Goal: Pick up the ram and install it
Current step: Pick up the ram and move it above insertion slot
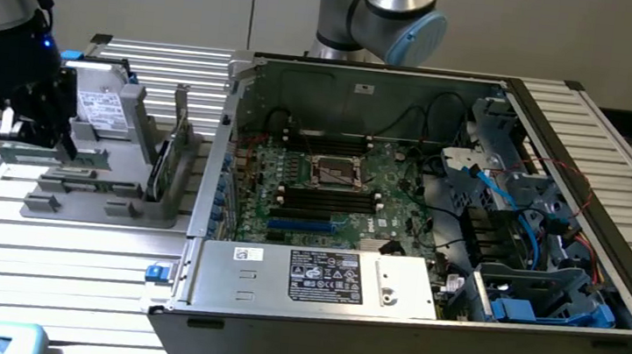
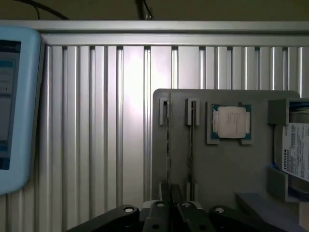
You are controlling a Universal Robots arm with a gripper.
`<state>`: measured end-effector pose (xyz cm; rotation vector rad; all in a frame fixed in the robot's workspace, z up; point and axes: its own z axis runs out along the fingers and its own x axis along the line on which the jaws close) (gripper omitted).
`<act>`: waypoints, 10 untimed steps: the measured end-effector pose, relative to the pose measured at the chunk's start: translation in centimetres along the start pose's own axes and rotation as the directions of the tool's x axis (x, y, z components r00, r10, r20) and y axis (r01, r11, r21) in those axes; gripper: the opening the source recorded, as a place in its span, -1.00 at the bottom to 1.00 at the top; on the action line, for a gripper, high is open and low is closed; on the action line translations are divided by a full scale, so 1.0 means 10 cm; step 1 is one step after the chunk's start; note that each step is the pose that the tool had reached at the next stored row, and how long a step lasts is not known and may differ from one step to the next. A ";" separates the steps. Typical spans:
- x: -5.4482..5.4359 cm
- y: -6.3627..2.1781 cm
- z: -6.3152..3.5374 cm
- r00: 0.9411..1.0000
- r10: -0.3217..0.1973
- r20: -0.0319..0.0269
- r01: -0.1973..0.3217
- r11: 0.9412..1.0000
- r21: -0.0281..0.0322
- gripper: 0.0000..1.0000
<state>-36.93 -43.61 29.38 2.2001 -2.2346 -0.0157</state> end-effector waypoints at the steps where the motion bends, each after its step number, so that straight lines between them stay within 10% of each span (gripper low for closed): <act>1: 0.00 -0.004 -0.045 1.000 0.000 0.000 0.000 1.000 0.000 -0.76; 10: 0.01 -0.154 -0.442 1.000 0.000 -0.001 0.000 1.000 -0.014 -0.76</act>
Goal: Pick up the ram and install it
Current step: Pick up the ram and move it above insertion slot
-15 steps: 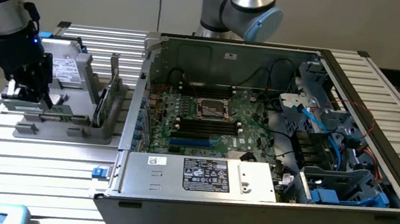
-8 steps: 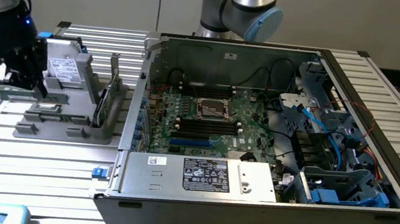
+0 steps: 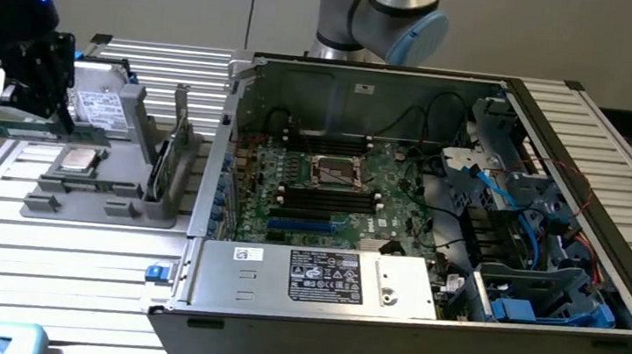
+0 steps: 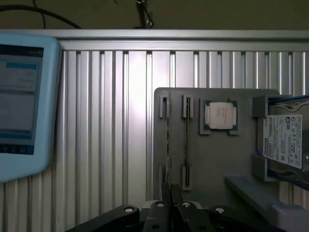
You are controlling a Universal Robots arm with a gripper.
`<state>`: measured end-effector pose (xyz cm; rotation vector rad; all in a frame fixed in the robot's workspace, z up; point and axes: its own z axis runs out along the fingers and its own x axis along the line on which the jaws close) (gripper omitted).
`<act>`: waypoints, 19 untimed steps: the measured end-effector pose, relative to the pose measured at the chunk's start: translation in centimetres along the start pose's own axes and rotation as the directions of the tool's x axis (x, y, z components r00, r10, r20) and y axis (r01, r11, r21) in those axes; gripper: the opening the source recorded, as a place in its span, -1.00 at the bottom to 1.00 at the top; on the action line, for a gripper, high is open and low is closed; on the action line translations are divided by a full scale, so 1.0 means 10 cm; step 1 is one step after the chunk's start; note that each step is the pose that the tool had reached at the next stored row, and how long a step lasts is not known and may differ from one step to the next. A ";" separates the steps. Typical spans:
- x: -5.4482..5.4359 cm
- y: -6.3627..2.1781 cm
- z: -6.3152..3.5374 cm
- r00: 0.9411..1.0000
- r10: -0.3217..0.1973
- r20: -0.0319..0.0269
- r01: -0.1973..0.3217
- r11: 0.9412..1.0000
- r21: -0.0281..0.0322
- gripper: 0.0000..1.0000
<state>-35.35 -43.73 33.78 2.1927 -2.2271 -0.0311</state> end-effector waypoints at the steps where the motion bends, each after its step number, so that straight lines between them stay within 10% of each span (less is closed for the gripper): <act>1: 0.00 -0.026 -0.042 1.000 0.000 0.000 0.000 1.000 -0.004 -0.76; 9: 0.01 -0.301 -0.302 1.000 0.000 0.000 0.000 1.000 -0.021 -0.76; 19: 0.01 -0.746 -0.471 1.000 0.000 0.000 0.000 1.000 -0.021 -0.76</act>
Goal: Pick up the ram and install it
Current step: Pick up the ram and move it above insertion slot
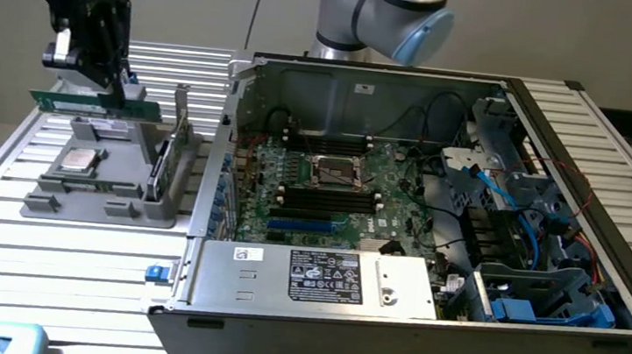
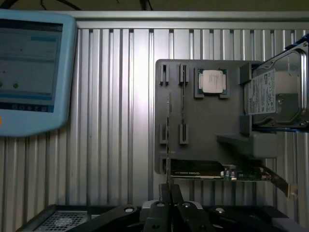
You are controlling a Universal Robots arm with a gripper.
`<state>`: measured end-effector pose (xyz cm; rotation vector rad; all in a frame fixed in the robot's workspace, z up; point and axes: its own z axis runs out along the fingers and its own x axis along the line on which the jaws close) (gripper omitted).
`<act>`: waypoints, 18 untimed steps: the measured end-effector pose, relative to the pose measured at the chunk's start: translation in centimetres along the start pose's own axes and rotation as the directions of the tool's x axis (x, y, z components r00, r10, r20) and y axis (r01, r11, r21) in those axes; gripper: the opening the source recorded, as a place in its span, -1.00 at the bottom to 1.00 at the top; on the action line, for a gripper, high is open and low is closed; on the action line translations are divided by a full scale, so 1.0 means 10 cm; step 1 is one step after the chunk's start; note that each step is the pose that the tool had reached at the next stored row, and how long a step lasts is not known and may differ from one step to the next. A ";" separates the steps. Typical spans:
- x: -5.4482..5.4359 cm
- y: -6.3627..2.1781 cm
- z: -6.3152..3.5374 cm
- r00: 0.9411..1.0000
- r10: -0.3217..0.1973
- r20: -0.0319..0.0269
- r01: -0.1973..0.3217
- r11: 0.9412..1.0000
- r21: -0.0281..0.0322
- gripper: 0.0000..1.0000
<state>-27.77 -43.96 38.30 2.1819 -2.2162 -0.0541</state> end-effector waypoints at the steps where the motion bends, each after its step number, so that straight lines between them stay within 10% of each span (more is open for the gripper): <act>1: 0.00 -0.042 -0.023 1.000 0.000 0.000 0.000 1.000 0.000 -0.76; 18: 0.00 -0.804 -0.246 1.000 0.000 0.000 0.000 1.000 0.000 -0.76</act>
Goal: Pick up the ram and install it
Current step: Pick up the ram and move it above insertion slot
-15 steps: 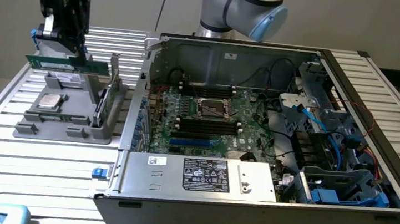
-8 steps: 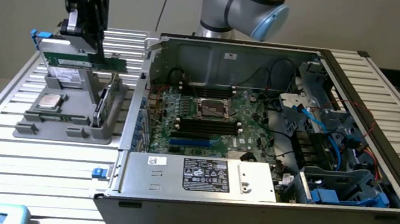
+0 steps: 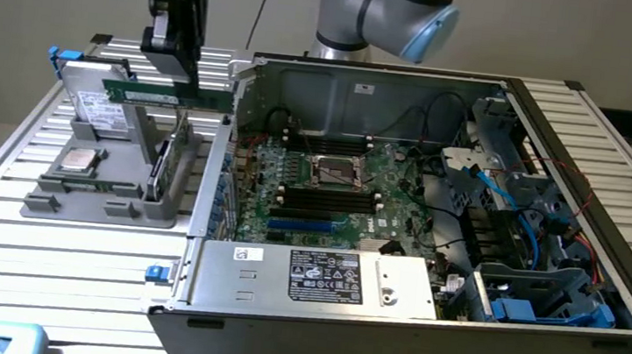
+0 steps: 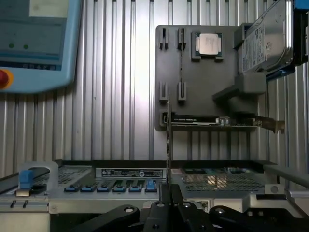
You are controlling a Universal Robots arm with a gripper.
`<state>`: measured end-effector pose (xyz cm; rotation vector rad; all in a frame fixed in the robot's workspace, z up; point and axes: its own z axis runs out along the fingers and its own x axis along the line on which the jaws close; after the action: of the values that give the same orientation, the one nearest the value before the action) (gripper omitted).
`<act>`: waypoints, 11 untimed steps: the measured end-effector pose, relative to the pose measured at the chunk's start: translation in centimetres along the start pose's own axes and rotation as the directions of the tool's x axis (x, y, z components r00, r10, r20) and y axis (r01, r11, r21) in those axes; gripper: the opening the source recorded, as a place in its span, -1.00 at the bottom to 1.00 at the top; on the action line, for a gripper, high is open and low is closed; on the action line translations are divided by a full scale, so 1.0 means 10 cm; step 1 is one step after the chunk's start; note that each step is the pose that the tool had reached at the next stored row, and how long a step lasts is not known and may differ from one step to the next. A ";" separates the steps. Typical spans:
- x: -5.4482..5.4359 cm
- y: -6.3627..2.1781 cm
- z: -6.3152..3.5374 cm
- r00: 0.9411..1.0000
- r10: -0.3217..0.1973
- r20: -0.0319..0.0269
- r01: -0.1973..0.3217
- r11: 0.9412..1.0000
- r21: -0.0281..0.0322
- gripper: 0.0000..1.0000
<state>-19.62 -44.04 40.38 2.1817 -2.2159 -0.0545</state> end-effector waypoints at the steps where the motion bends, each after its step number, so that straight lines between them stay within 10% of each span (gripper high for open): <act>1: 0.00 -0.045 -0.006 1.000 0.000 0.000 0.000 1.000 0.000 -0.76; 11: -0.01 -0.498 -0.060 1.000 0.000 0.000 0.000 1.000 0.000 -0.76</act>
<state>-14.62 -44.04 40.75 2.1815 -2.2158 -0.0547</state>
